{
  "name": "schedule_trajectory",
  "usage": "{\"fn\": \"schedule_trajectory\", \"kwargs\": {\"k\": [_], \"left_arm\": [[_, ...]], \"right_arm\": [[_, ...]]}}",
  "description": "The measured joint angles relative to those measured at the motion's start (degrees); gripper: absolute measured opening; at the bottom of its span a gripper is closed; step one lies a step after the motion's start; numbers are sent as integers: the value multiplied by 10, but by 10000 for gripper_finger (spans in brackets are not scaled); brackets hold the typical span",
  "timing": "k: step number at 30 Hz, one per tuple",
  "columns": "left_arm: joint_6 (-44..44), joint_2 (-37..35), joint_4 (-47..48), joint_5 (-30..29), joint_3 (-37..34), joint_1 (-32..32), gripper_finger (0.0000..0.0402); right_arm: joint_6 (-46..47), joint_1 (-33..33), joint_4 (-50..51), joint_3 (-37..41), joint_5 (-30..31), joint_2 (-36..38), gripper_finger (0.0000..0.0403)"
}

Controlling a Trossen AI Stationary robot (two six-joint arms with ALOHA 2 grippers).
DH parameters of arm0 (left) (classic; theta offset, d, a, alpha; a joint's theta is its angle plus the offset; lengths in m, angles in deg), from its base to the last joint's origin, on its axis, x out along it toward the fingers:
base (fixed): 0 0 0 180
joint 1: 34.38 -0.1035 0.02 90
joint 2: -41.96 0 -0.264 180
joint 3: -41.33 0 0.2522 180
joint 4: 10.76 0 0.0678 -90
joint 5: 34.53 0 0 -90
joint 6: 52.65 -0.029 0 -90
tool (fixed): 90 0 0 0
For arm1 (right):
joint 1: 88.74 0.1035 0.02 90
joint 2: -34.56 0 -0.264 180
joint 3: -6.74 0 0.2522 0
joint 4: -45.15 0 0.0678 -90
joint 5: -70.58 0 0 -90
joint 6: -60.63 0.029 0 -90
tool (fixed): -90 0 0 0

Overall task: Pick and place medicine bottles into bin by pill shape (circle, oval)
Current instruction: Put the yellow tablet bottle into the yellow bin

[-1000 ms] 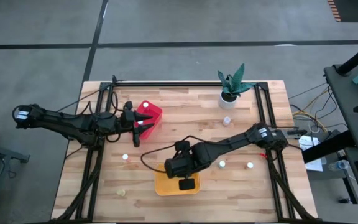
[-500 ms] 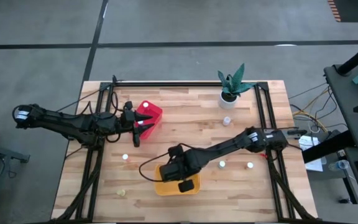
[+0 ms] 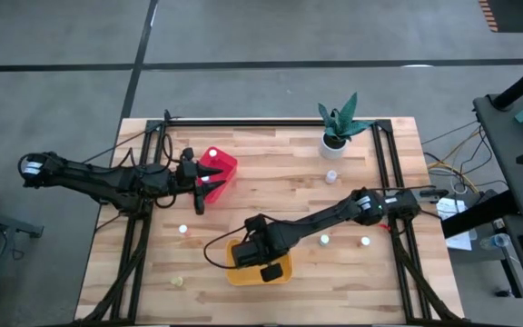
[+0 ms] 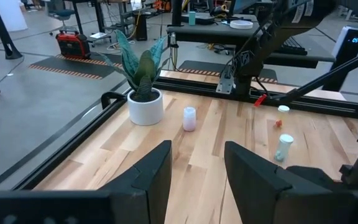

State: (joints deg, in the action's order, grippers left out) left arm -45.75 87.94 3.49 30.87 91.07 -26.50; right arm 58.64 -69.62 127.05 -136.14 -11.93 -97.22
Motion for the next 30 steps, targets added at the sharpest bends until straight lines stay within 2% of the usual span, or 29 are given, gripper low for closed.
{"fn": "schedule_trajectory", "kwargs": {"k": [10,19,30], "left_arm": [[0,0,0,0,0,0,132],[2,0,0,0,0,0,132],[2,0,0,1,0,1,132]], "right_arm": [[-9,0,0,0,0,-7,116],[-11,0,-1,0,0,-7,173],[-20,0,4,0,0,17,178]]}}
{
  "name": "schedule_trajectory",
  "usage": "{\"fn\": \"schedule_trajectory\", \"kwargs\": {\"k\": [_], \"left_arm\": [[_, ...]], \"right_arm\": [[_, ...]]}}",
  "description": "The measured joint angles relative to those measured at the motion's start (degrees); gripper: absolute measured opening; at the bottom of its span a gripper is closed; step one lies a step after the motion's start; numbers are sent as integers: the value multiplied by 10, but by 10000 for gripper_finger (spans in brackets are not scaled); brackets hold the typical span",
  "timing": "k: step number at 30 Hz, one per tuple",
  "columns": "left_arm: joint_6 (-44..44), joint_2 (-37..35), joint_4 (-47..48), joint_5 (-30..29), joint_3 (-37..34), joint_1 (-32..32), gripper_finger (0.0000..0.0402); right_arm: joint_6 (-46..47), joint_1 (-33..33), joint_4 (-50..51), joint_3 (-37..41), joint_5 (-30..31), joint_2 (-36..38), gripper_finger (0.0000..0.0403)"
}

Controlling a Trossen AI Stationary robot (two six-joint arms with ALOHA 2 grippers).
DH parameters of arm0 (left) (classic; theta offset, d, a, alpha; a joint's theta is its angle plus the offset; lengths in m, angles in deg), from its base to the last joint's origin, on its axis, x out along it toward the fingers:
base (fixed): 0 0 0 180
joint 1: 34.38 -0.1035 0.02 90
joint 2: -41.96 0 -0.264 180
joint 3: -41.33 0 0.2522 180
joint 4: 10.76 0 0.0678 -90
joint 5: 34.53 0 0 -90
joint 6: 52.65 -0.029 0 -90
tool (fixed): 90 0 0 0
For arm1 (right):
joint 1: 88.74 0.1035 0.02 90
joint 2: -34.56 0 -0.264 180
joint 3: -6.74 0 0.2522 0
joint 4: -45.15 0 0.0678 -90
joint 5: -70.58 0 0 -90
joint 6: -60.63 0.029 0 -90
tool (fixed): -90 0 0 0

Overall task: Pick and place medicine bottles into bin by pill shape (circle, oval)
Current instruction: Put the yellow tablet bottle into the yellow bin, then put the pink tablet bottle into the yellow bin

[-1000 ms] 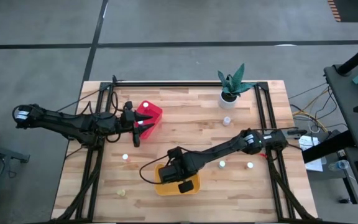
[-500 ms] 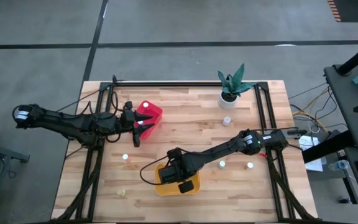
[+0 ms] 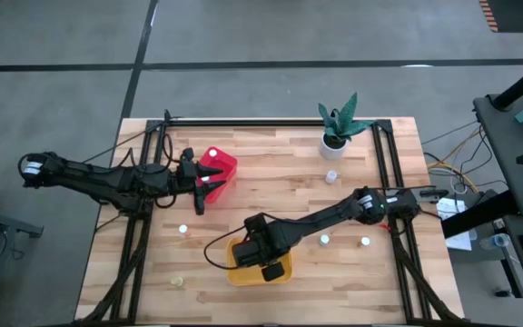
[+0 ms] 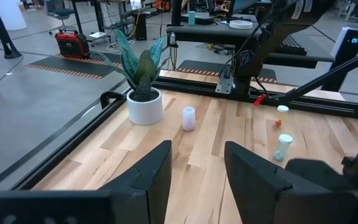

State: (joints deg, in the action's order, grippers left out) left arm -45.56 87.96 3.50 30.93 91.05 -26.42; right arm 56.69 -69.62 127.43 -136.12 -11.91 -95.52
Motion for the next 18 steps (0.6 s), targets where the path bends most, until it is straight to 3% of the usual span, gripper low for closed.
{"fn": "schedule_trajectory", "kwargs": {"k": [7,18], "left_arm": [[4,0,0,0,-1,0,132],[30,6,-1,3,-2,8,132]], "right_arm": [[5,11,23,0,4,33,178],[53,57,31,48,73,96,178]]}}
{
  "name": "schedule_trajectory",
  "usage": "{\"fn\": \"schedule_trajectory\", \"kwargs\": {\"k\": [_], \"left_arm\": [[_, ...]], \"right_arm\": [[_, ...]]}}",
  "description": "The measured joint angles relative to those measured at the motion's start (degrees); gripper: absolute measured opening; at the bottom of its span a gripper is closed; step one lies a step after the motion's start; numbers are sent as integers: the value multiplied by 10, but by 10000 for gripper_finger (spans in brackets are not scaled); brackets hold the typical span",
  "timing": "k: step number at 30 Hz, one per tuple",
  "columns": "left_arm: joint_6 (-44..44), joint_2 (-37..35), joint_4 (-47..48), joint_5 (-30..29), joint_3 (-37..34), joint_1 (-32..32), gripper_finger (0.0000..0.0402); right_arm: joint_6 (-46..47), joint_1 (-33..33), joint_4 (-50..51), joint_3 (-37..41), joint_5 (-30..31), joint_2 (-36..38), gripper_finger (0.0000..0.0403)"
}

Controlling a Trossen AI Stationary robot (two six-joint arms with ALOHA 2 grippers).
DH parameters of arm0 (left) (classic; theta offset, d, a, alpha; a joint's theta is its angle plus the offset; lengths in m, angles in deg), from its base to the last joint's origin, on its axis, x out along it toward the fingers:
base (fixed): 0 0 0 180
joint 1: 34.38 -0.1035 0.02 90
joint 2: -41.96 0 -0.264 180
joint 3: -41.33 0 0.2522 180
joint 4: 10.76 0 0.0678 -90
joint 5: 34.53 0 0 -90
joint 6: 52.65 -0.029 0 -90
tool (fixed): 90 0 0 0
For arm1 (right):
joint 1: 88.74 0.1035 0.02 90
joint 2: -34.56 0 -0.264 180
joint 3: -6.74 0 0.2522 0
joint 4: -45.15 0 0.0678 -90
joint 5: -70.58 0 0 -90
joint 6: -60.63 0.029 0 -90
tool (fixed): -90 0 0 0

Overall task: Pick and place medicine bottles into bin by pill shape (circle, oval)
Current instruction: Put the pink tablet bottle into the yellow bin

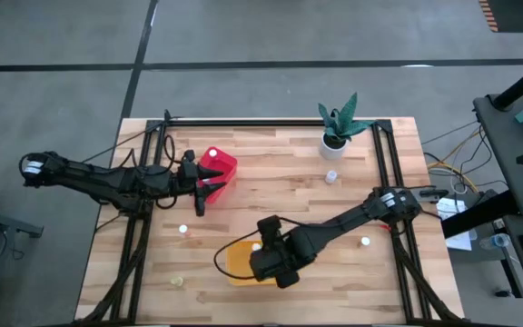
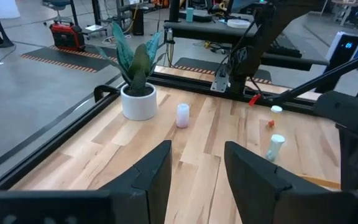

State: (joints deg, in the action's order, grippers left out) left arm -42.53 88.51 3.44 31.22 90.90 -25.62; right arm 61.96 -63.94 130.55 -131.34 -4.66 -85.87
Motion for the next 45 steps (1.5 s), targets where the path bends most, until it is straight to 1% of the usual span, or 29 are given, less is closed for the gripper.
{"fn": "schedule_trajectory", "kwargs": {"k": [3,7,13,19,21,25,31,33,35,37,43,45], "left_arm": [[0,0,0,0,0,4,132],[0,0,-4,0,1,10,132],[0,6,-24,1,2,17,132],[1,18,-34,1,3,18,132],[11,26,-40,1,3,18,132],[18,41,-58,1,3,20,132],[65,76,-60,3,18,30,132],[97,87,-58,2,26,34,132],[140,97,-54,3,36,36,132],[184,104,-29,3,49,40,132],[320,138,111,5,115,47,132],[368,153,179,13,145,49,132]], "right_arm": [[6,10,-18,37,16,21,178],[0,15,-102,122,23,69,178],[-31,15,-297,303,24,182,178],[-96,14,-571,495,33,299,178],[-118,14,-643,552,33,333,178],[-140,14,-740,652,33,404,178],[-165,6,-871,784,33,503,178],[-178,-1,-907,818,33,530,178],[-187,-8,-918,844,33,557,178],[-192,-16,-927,864,33,583,178],[-205,-24,-935,910,33,650,178],[-208,-24,-935,924,32,670,178]]}}
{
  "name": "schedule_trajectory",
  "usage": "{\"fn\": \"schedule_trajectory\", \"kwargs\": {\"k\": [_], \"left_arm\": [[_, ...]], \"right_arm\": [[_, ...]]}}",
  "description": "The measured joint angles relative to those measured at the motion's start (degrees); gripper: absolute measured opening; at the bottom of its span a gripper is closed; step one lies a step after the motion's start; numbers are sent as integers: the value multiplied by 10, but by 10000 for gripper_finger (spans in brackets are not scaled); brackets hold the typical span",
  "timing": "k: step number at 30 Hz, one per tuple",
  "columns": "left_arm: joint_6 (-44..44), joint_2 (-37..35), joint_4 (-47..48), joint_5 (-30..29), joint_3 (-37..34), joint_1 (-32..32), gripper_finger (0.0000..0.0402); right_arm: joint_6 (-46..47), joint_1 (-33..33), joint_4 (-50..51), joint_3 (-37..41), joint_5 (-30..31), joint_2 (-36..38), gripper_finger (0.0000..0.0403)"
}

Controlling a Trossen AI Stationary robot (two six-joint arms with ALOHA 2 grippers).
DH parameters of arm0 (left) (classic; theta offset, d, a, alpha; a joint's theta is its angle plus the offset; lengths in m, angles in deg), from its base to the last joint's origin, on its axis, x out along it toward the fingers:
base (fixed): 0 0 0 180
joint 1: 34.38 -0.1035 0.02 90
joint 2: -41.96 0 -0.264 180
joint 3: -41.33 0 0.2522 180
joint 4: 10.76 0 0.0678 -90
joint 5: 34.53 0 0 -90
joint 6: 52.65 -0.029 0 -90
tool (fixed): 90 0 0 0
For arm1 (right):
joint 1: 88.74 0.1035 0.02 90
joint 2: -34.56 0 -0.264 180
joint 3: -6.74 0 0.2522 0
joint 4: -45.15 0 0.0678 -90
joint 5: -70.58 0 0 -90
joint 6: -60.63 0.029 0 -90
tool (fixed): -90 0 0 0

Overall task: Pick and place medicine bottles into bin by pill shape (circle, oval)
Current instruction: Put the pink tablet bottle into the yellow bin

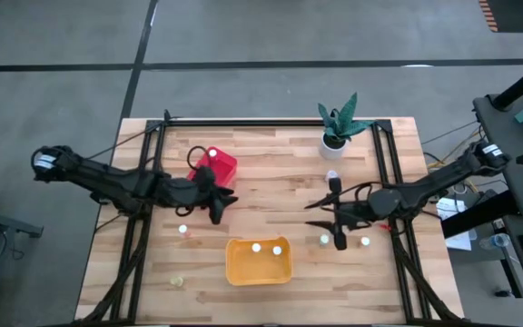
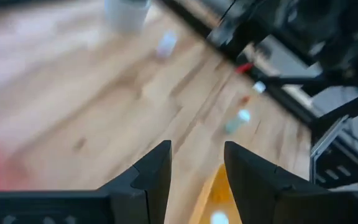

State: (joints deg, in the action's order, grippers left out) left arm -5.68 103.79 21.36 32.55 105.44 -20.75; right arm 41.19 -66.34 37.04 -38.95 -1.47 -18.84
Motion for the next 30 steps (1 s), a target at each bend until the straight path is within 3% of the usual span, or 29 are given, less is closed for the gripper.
{"fn": "schedule_trajectory", "kwargs": {"k": [8,12,17,23,30], "left_arm": [[157,100,338,98,159,1,132],[204,142,454,129,198,2,132],[222,159,495,177,200,5,132],[295,150,532,185,175,18,137],[353,144,531,194,115,43,197]], "right_arm": [[-12,0,3,30,0,57,178],[-12,0,8,38,-1,77,178],[-12,0,16,41,-1,89,178],[-18,0,18,41,-1,89,178],[-18,0,19,41,-1,88,178]]}}
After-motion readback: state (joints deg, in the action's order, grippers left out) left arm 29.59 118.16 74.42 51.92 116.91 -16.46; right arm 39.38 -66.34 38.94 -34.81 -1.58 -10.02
